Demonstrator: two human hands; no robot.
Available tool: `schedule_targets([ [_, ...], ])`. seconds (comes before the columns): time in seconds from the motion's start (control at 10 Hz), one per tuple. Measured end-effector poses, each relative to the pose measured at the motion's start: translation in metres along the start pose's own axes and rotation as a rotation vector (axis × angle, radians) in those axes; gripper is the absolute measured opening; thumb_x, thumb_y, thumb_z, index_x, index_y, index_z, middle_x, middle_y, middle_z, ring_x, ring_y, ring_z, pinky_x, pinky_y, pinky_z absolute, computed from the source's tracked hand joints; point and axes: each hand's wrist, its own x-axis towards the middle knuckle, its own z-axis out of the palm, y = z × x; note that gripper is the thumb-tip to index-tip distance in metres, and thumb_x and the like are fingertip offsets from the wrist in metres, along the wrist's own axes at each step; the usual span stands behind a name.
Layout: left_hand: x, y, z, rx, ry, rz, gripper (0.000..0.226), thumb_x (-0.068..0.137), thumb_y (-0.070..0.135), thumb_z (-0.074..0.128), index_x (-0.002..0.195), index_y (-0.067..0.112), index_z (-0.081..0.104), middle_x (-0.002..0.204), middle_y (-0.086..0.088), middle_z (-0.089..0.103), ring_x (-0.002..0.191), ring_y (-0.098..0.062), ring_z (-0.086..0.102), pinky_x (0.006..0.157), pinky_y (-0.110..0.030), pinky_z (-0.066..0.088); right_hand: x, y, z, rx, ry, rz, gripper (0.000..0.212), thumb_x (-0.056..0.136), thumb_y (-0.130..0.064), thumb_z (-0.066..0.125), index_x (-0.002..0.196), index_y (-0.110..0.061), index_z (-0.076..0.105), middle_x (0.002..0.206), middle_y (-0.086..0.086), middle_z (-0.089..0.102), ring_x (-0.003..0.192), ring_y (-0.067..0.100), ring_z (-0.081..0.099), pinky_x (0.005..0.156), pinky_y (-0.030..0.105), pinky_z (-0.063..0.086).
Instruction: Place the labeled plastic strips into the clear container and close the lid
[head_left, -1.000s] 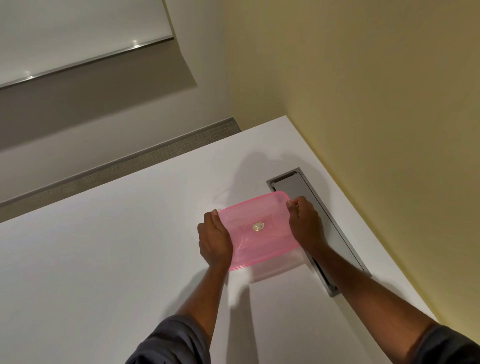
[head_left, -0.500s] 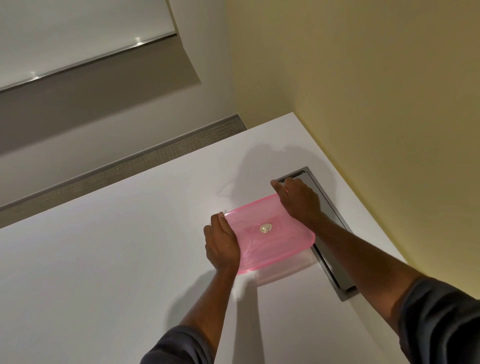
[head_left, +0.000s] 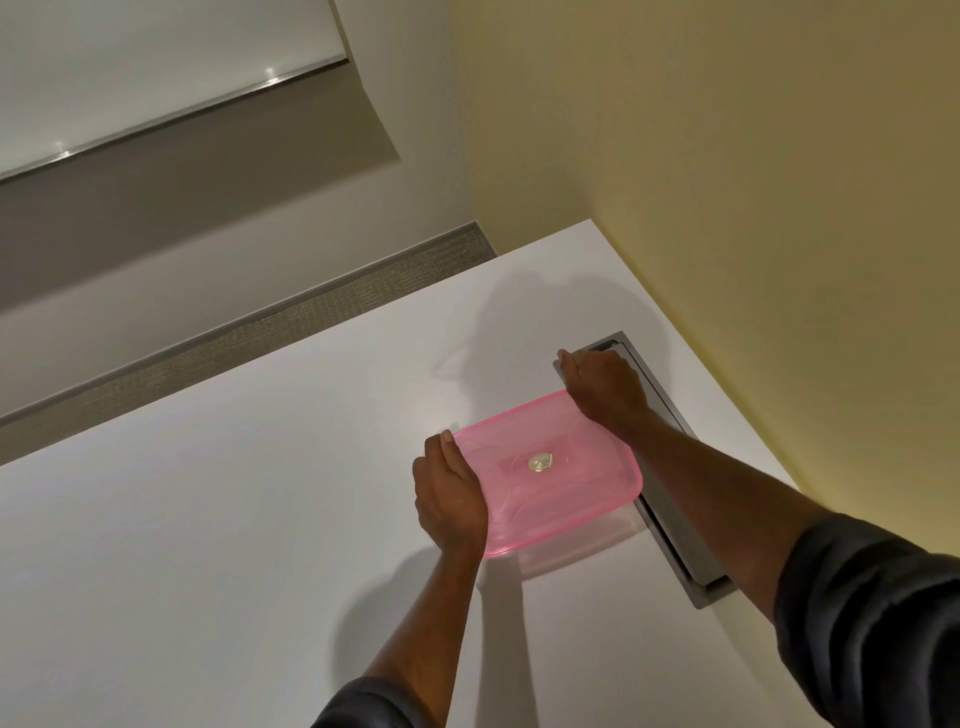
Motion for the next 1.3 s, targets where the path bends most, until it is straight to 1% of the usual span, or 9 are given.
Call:
schedule_targets([
  [0.2, -0.001, 0.0, 0.001, 0.003, 0.004, -0.003, 0.044, 0.113, 0.054, 0.024, 0.116, 0.032, 0.062, 0.097, 0.008, 0.056, 0.084, -0.021, 0.052, 0.078, -0.035, 0.043, 0.005, 0.006, 0.004, 0.009, -0.026, 0.014, 0.06, 0.109, -0.043, 0.04, 0.076, -0.005, 0.072, 0.076, 0.019, 0.074, 0.076, 0.039, 0.072, 0.069, 0.039, 0.053],
  [0.3, -0.001, 0.001, 0.0, 0.033, 0.004, -0.007, 0.045, 0.113, 0.056, 0.023, 0.117, 0.032, 0.061, 0.102, 0.004, 0.061, 0.082, -0.022, 0.052, 0.078, -0.036, 0.043, -0.007, 0.004, 0.002, -0.071, 0.067, -0.071, 0.054, 0.109, -0.047, 0.042, 0.077, -0.01, 0.067, 0.075, 0.009, 0.071, 0.071, 0.034, 0.07, 0.061, 0.035, 0.049],
  [0.4, -0.001, 0.001, 0.0, 0.071, -0.002, -0.02, 0.045, 0.113, 0.056, 0.022, 0.119, 0.033, 0.06, 0.106, 0.001, 0.063, 0.081, -0.024, 0.052, 0.078, -0.036, 0.044, -0.026, 0.008, 0.002, -0.156, 0.144, -0.236, 0.05, 0.11, -0.05, 0.039, 0.093, -0.013, 0.068, 0.089, 0.007, 0.072, 0.079, 0.03, 0.07, 0.065, 0.039, 0.054],
  [0.5, -0.004, 0.002, -0.001, 0.131, 0.001, 0.037, 0.037, 0.114, 0.05, 0.024, 0.12, 0.035, 0.057, 0.112, 0.0, 0.062, 0.086, -0.029, 0.065, 0.073, -0.036, 0.046, -0.068, 0.028, 0.01, -0.183, 0.052, -0.425, 0.065, 0.108, -0.062, 0.034, 0.145, -0.012, 0.056, 0.146, 0.011, 0.06, 0.136, 0.028, 0.056, 0.11, 0.043, 0.048],
  [0.6, -0.002, 0.002, -0.004, 0.192, -0.004, 0.169, 0.031, 0.115, 0.041, 0.032, 0.129, 0.033, 0.058, 0.12, 0.0, 0.064, 0.102, -0.03, 0.069, 0.073, -0.039, 0.053, -0.088, 0.039, 0.013, -0.209, -0.016, -0.461, 0.082, 0.106, -0.068, 0.034, 0.165, -0.012, 0.027, 0.174, 0.01, 0.024, 0.163, 0.024, 0.017, 0.13, 0.043, 0.022],
  [0.7, -0.002, -0.003, -0.005, 0.355, -0.017, 0.437, 0.042, 0.113, 0.031, 0.043, 0.15, 0.015, 0.056, 0.148, -0.009, 0.063, 0.137, -0.034, 0.06, 0.105, -0.049, 0.053, -0.093, 0.041, 0.01, -0.226, -0.049, -0.463, 0.092, 0.103, -0.073, 0.029, 0.168, -0.011, 0.01, 0.178, 0.008, 0.005, 0.165, 0.021, -0.004, 0.133, 0.048, 0.014],
  [0.8, -0.017, -0.009, -0.006, 0.426, -0.107, 0.58, 0.06, 0.114, 0.041, 0.037, 0.165, 0.009, 0.038, 0.172, -0.013, 0.039, 0.162, -0.034, 0.032, 0.131, -0.052, 0.032, -0.093, 0.037, 0.007, -0.213, -0.063, -0.466, 0.094, 0.102, -0.074, 0.03, 0.168, -0.011, 0.01, 0.178, 0.008, 0.005, 0.165, 0.022, -0.003, 0.133, 0.049, 0.017],
  [0.9, -0.035, -0.017, -0.003, 0.473, -0.211, 0.675, 0.078, 0.112, 0.059, 0.015, 0.172, 0.01, 0.013, 0.181, -0.011, 0.008, 0.169, -0.03, 0.003, 0.138, -0.053, 0.009, -0.094, 0.038, 0.009, -0.206, -0.049, -0.469, 0.095, 0.102, -0.075, 0.033, 0.168, -0.011, 0.011, 0.178, 0.008, 0.005, 0.165, 0.022, -0.001, 0.132, 0.049, 0.018],
  [1.3, -0.035, -0.015, -0.013, 0.579, -0.233, 0.717, 0.084, 0.109, 0.065, 0.017, 0.172, 0.01, 0.004, 0.181, -0.011, -0.007, 0.169, -0.031, -0.008, 0.137, -0.054, 0.014, -0.095, 0.026, -0.004, -0.319, -0.16, -0.473, 0.104, 0.098, -0.081, 0.026, 0.168, -0.008, 0.005, 0.177, 0.011, -0.004, 0.165, 0.027, -0.006, 0.132, 0.052, 0.012],
])
